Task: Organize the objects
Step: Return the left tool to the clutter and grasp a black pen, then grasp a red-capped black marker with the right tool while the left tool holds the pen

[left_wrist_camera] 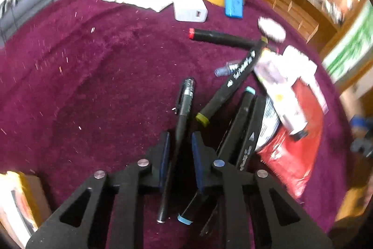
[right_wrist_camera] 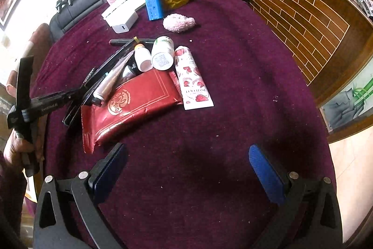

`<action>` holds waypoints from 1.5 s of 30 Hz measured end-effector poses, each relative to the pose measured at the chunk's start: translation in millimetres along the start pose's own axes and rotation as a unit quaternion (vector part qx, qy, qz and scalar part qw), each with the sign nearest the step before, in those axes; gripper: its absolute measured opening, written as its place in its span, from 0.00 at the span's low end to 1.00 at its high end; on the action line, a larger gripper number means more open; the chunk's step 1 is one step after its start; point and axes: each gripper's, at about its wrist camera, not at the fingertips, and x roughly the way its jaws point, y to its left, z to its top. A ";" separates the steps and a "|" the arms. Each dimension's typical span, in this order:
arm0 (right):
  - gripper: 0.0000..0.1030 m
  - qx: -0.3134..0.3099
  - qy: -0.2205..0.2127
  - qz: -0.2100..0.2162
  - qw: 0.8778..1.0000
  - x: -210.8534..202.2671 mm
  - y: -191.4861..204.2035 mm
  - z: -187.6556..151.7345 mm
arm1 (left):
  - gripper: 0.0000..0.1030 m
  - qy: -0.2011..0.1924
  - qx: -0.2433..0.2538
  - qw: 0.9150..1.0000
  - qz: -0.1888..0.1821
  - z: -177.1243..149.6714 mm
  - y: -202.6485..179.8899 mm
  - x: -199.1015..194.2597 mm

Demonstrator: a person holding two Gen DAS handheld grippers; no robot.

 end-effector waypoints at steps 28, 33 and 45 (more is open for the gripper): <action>0.94 -0.272 -0.038 -0.028 0.961 53.3 150.9 130.0 | 0.06 -0.132 -0.194 0.971 -0.052 -94.2 24.2 -135.1; 0.74 -0.334 -0.008 -0.082 0.939 112.3 183.1 159.9 | 0.06 -0.138 -0.221 0.964 -0.045 -125.2 32.7 -157.1; 0.15 -0.342 0.047 -0.075 0.935 156.1 175.9 175.2 | 0.06 -0.146 -0.293 0.945 -0.013 -173.1 65.6 -175.3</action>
